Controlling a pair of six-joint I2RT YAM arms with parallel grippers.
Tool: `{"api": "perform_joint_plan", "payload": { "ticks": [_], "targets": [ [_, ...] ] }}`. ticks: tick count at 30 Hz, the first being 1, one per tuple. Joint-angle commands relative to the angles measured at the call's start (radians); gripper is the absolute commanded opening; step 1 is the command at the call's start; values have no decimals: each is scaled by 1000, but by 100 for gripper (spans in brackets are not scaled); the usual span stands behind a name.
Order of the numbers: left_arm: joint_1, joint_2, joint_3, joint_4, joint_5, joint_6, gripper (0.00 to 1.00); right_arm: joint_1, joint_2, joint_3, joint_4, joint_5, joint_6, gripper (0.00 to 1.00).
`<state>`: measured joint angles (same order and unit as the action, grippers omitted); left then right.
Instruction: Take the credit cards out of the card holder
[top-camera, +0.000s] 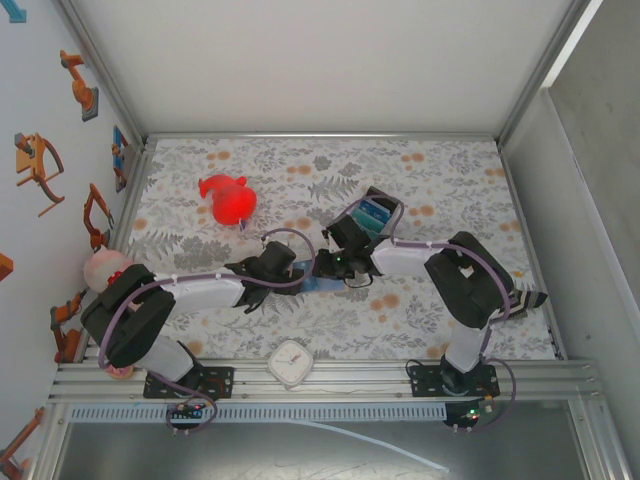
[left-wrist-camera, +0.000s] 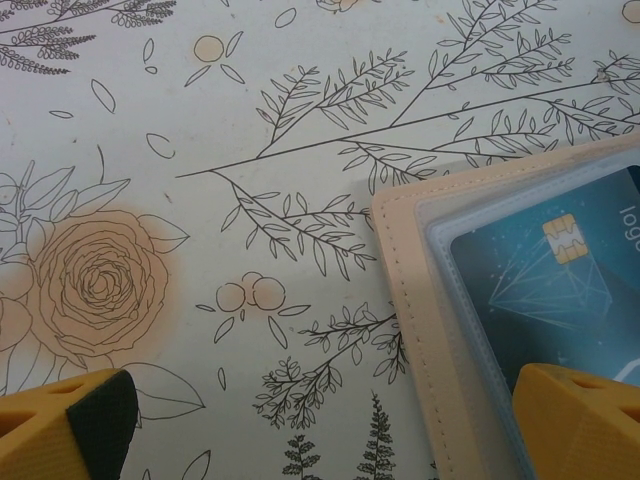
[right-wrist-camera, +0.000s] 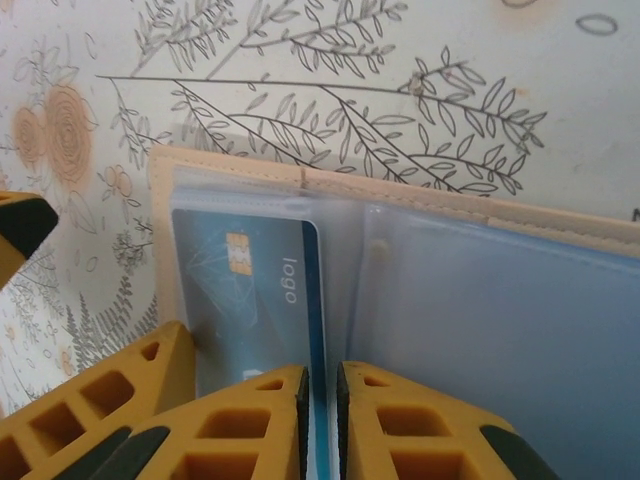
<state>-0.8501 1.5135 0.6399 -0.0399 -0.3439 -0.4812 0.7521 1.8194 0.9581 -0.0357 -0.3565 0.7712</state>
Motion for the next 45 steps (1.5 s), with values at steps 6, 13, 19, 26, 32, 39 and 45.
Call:
{"api": "perform_joint_plan", "payload": {
  "ticks": [6,13,19,26,32,39,45],
  "targets": [
    [-1,19,18,-78,-2,4,97,-10,29,24,34,-33,19,16],
    [-6,25,22,-86,-5,0,97,-16,24,-17,152,-114,63,13],
    [-14,31,31,-90,-7,-2,97,-31,17,-61,262,-179,104,11],
    [-17,31,37,-92,-11,-8,97,-39,26,-90,304,-200,118,12],
    [-18,31,41,-98,-18,-9,97,-40,29,-110,327,-207,120,11],
    [-17,28,46,-106,-30,-12,97,-41,21,-138,361,-214,120,7],
    [-17,17,47,-116,-39,-11,97,-44,-4,-175,368,-188,124,0]
  ]
}}
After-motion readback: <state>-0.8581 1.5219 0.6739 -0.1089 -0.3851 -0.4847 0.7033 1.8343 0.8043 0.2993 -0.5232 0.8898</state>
